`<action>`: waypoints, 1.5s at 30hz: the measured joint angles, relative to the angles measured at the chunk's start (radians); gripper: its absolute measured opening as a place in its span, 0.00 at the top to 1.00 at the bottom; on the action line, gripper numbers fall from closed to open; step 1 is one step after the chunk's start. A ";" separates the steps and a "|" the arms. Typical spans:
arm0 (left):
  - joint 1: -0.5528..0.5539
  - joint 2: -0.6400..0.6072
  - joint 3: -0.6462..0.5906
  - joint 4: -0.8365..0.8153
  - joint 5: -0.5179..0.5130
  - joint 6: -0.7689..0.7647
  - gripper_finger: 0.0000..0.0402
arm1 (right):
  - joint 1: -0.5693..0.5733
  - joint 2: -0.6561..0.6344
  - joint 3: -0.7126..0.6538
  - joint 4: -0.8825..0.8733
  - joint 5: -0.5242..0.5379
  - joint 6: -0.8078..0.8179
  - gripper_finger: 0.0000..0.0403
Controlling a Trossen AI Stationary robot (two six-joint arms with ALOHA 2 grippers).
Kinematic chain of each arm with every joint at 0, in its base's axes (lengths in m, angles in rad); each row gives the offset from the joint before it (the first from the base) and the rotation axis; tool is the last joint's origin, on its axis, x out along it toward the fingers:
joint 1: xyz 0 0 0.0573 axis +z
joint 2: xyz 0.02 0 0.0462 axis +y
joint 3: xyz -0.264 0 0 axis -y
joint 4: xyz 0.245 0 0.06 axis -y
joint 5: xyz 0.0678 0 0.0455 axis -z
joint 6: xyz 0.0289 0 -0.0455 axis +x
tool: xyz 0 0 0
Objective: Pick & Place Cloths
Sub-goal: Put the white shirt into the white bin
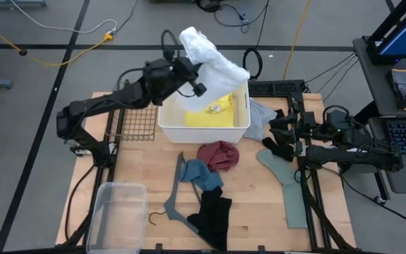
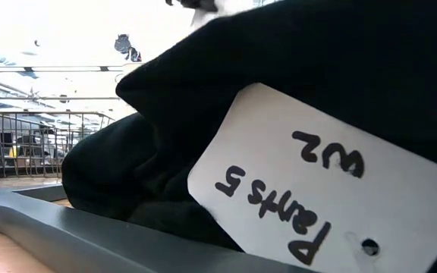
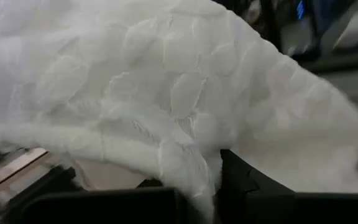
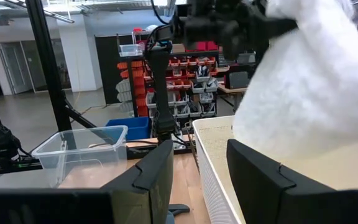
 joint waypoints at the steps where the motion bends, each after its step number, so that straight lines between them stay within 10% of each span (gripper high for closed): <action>1: 0.009 0.004 0.000 -0.018 -0.008 0.012 0.91 | 0.000 0.000 0.000 0.000 0.000 0.000 0.65; 45: -0.008 0.290 0.000 -0.399 0.186 0.060 0.91 | 0.000 0.000 0.000 -0.002 0.079 0.017 0.65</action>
